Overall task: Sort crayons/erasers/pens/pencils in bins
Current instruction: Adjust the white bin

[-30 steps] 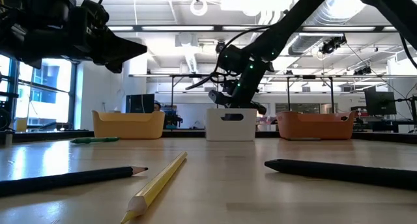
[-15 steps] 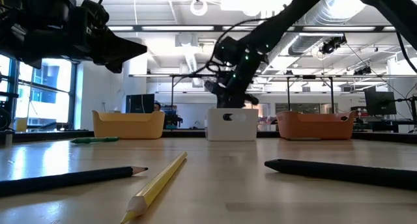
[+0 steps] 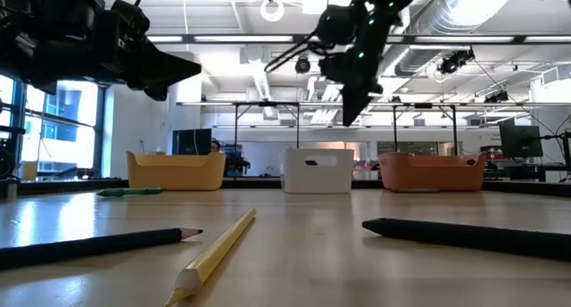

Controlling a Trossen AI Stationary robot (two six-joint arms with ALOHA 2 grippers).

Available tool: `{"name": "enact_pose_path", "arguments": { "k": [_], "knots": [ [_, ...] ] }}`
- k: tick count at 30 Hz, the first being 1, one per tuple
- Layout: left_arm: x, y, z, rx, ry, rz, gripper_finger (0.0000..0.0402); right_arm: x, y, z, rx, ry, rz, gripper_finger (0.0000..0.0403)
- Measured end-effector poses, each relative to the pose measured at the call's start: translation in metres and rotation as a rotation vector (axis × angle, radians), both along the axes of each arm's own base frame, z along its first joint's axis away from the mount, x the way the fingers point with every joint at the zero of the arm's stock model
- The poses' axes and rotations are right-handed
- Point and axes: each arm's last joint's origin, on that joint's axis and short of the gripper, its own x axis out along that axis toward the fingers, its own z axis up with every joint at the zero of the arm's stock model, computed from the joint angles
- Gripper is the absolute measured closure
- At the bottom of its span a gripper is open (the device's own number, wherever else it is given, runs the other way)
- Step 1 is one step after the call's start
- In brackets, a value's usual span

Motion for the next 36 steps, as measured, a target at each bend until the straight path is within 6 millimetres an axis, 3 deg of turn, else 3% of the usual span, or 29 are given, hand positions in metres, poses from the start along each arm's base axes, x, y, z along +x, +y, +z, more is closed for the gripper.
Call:
{"name": "enact_pose_path", "arguments": {
  "k": [3, 6, 11, 23, 36],
  "knots": [
    [0.0, 0.0, 0.0, -0.004, -0.001, -0.003, 0.0401, -0.008, 0.018, -0.008, 0.093, -0.039, 0.088, 0.04],
    [0.0, 0.0, 0.0, -0.004, -0.001, -0.005, 0.0401, -0.01, 0.033, -0.032, 0.098, -0.041, 0.159, 0.0399],
    [0.0, 0.0, 0.0, -0.006, -0.001, -0.007, 0.0401, -0.005, 0.04, -0.061, 0.034, -0.083, 0.209, 0.0402],
    [0.0, 0.0, 0.0, -0.005, -0.001, -0.006, 0.0401, 0.017, 0.025, -0.074, -0.059, -0.226, 0.194, 0.0403],
    [0.0, 0.0, -0.001, -0.007, 0.006, -0.006, 0.0401, 0.019, 0.029, -0.069, -0.081, -0.248, 0.253, 0.0403]
  ]
}}
